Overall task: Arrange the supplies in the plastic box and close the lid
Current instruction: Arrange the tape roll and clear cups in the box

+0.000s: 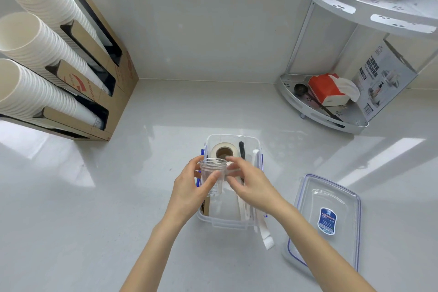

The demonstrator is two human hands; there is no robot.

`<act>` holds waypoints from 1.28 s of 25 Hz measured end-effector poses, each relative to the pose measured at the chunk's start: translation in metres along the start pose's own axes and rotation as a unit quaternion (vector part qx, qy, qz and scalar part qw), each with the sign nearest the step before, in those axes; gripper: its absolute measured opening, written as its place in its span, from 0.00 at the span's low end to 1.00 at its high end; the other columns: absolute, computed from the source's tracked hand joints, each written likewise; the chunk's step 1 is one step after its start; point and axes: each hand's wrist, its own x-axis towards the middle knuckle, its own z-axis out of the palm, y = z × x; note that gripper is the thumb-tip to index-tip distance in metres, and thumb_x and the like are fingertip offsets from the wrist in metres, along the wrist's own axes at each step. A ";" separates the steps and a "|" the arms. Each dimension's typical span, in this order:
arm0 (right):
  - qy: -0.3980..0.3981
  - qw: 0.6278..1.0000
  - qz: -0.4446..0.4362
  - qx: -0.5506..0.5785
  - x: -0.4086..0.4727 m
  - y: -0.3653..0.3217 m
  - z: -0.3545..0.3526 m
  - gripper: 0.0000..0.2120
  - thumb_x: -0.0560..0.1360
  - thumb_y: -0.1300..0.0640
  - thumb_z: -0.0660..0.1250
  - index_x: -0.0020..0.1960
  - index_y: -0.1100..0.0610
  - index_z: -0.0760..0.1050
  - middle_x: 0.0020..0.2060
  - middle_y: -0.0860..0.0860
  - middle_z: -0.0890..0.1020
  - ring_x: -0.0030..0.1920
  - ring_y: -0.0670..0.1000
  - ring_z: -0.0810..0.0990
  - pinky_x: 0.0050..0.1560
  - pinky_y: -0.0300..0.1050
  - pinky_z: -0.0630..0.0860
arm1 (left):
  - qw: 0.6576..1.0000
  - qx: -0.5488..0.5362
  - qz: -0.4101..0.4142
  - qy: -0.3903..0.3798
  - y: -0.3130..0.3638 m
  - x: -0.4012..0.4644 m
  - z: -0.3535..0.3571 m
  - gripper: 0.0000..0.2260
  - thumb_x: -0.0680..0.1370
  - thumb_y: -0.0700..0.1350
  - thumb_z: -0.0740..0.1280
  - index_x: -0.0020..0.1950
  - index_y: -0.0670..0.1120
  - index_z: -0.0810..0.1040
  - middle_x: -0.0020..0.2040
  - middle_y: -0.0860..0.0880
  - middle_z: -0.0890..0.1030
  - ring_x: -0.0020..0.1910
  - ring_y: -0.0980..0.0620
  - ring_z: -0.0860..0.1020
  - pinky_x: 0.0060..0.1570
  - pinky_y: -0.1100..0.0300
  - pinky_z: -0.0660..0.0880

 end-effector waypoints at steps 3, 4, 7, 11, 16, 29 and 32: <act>0.024 0.995 -0.036 0.089 -0.004 -0.001 -0.007 0.14 0.75 0.58 0.65 0.60 0.52 0.74 0.52 0.41 0.75 0.50 0.40 0.77 0.54 0.32 0.72 | 0.998 0.058 0.004 -0.007 0.001 -0.001 0.007 0.22 0.74 0.52 0.65 0.66 0.48 0.69 0.57 0.47 0.77 0.58 0.50 0.72 0.54 0.62 0.66; 0.036 0.996 -0.048 0.068 -0.004 0.001 -0.007 0.11 0.74 0.57 0.66 0.57 0.53 0.75 0.51 0.42 0.75 0.49 0.40 0.77 0.51 0.29 0.72 | 0.996 0.083 0.004 -0.012 0.001 -0.001 0.009 0.22 0.74 0.53 0.65 0.66 0.48 0.69 0.57 0.47 0.77 0.60 0.49 0.71 0.57 0.60 0.66; 0.030 0.998 -0.052 0.014 -0.004 0.007 -0.005 0.08 0.74 0.56 0.67 0.52 0.57 0.77 0.48 0.46 0.74 0.44 0.39 0.77 0.44 0.24 0.72 | 0.981 0.191 0.008 -0.033 -0.004 0.002 0.012 0.25 0.74 0.57 0.62 0.67 0.49 0.68 0.61 0.50 0.75 0.64 0.49 0.66 0.62 0.55 0.62; -0.017 0.998 -0.016 -0.054 -0.002 0.009 -0.006 0.08 0.74 0.53 0.66 0.49 0.57 0.77 0.47 0.48 0.72 0.45 0.46 0.77 0.51 0.35 0.75 | 0.964 0.262 0.036 -0.035 -0.010 0.002 0.013 0.25 0.73 0.59 0.62 0.68 0.52 0.66 0.64 0.52 0.70 0.65 0.50 0.62 0.58 0.58 0.58; -0.076 0.988 0.011 -0.135 0.001 0.005 -0.005 0.10 0.75 0.52 0.64 0.52 0.56 0.77 0.48 0.51 0.73 0.49 0.50 0.79 0.56 0.44 0.74 | 0.955 0.280 0.082 -0.051 -0.012 -0.002 0.014 0.17 0.74 0.56 0.63 0.61 0.55 0.73 0.61 0.56 0.74 0.63 0.52 0.63 0.51 0.62 0.52; -0.002 0.994 -0.033 -0.107 -0.014 0.014 -0.012 0.13 0.77 0.61 0.59 0.58 0.54 0.77 0.53 0.51 0.78 0.49 0.44 0.72 0.49 0.28 0.65 | 0.931 0.349 0.086 -0.057 -0.016 -0.005 0.016 0.15 0.77 0.50 0.58 0.64 0.56 0.71 0.63 0.58 0.75 0.65 0.49 0.61 0.57 0.57 0.50; 0.016 0.994 -0.051 -0.095 -0.031 0.024 -0.023 0.15 0.77 0.65 0.57 0.55 0.54 0.79 0.47 0.47 0.77 0.43 0.38 0.71 0.44 0.21 0.64 | 0.927 0.360 0.088 -0.051 -0.017 -0.005 0.018 0.15 0.78 0.49 0.57 0.64 0.55 0.71 0.63 0.59 0.74 0.65 0.50 0.61 0.55 0.58 0.49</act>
